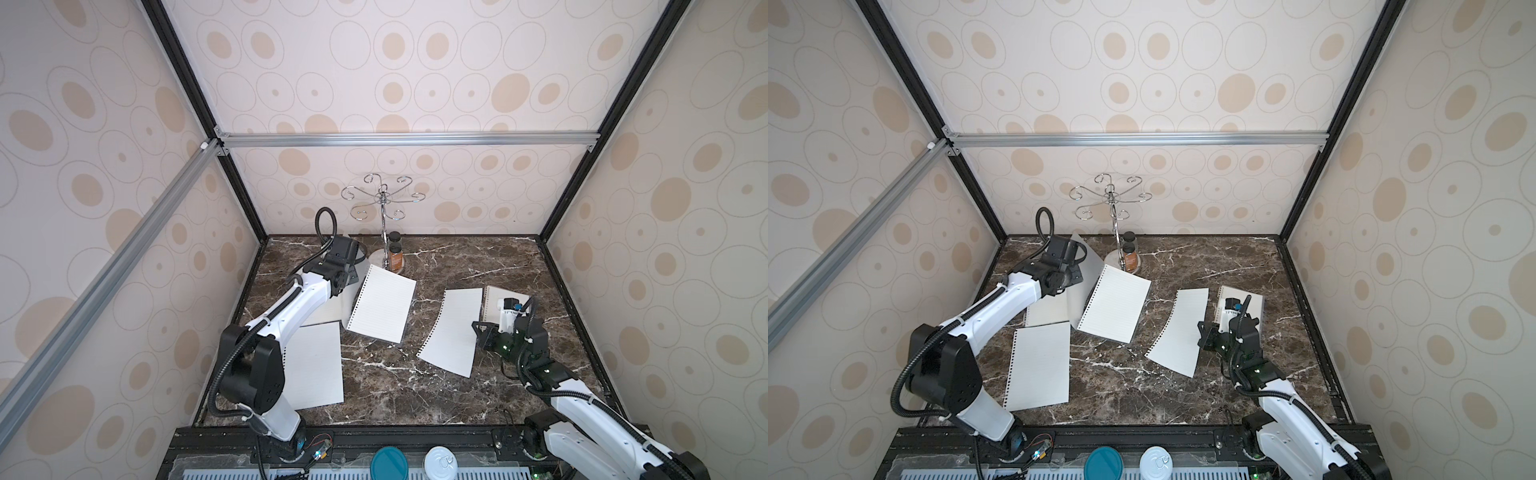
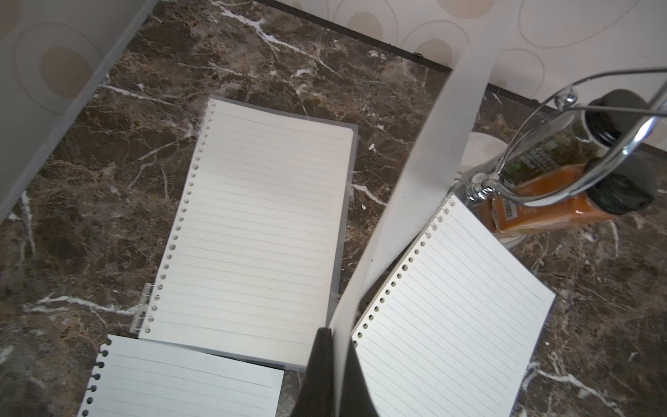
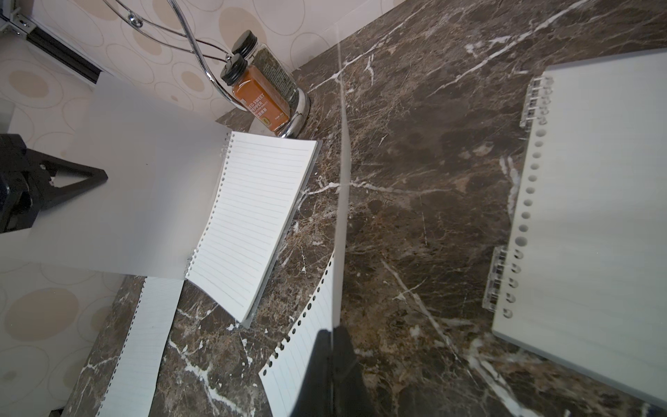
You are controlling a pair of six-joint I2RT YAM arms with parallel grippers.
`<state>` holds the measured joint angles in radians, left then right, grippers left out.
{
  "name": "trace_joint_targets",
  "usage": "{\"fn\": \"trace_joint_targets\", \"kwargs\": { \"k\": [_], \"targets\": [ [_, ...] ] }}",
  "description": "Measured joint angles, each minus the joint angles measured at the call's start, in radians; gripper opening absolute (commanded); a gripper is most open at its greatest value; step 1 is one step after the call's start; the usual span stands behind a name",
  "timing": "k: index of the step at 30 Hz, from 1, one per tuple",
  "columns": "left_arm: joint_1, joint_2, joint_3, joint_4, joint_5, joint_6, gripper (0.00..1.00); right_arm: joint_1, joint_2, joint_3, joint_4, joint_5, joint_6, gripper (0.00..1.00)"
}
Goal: Tear off pages from different notebooks
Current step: Close the notebook at the center of the board.
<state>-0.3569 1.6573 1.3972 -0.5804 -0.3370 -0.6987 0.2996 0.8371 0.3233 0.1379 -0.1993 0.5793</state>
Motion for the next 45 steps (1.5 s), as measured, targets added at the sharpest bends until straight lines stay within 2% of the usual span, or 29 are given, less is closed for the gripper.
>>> {"fn": "trace_joint_targets", "kwargs": {
  "k": [3, 9, 19, 23, 32, 45],
  "targets": [
    [0.008, 0.053, 0.050, -0.015, -0.021, 0.011, 0.00, 0.000, 0.003, 0.000, 0.004, -0.011, 0.006, 0.00],
    [0.014, 0.065, 0.039, -0.010, 0.005, 0.010, 0.00, 0.000, 0.036, 0.000, 0.014, -0.026, 0.011, 0.00],
    [-0.031, -0.075, -0.211, 0.097, 0.168, -0.106, 0.00, 0.000, 0.048, 0.000, 0.030, -0.036, 0.024, 0.00],
    [-0.056, -0.130, -0.241, 0.114, 0.197, -0.148, 0.00, 0.000, 0.061, 0.000, 0.035, -0.040, 0.026, 0.00],
    [-0.063, -0.108, -0.147, 0.044, 0.147, -0.151, 0.00, 0.000, 0.058, 0.000, 0.031, -0.035, 0.026, 0.00],
    [-0.063, -0.266, -0.225, -0.035, 0.100, -0.106, 0.00, -0.002, -0.008, -0.012, -0.004, 0.020, 0.026, 0.00]
  ]
}}
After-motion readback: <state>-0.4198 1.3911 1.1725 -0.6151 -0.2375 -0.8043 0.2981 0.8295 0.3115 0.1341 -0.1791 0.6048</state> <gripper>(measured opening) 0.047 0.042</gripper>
